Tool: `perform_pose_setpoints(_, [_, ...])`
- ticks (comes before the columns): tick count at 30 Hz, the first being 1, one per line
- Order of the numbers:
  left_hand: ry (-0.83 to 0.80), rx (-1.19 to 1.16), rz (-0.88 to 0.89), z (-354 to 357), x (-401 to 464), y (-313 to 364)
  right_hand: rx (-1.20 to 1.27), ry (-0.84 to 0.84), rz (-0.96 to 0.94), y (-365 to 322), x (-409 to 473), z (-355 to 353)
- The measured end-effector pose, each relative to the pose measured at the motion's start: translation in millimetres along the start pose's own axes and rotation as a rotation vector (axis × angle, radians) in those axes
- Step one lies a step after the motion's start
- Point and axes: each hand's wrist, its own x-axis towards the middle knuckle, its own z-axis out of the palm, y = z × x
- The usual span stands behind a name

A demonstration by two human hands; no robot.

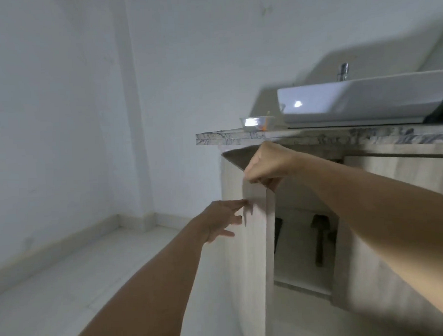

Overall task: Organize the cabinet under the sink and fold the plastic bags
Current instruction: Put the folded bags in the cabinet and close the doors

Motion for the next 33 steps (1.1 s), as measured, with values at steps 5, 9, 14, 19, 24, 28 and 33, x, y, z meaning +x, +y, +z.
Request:
perform_pose_setpoints(5, [0.003,0.301,0.195,65,28,23,-0.291,0.085,-0.025,70,-8,-21])
perform_pose_setpoints(9, [-0.014,0.467,0.303,105,49,39,-0.305,0.231,-0.035,117,-17,-38])
perform_pose_setpoints(14, [0.047,0.735,0.377,129,74,41,-0.358,0.461,-0.010,149,-6,-42])
perform_pose_setpoints(19, [0.095,1.009,0.323,139,113,30,-0.809,0.701,-0.156,189,-13,-34])
perform_pose_setpoints(24, [0.092,1.098,0.290,151,148,26,-1.025,0.609,-0.229,241,-18,-26])
perform_pose_setpoints(28, [0.093,1.146,0.261,164,173,27,-1.102,0.592,-0.120,277,-12,-23])
perform_pose_setpoints(33, [0.079,1.152,0.215,172,200,28,-1.023,0.501,0.040,295,11,-20])
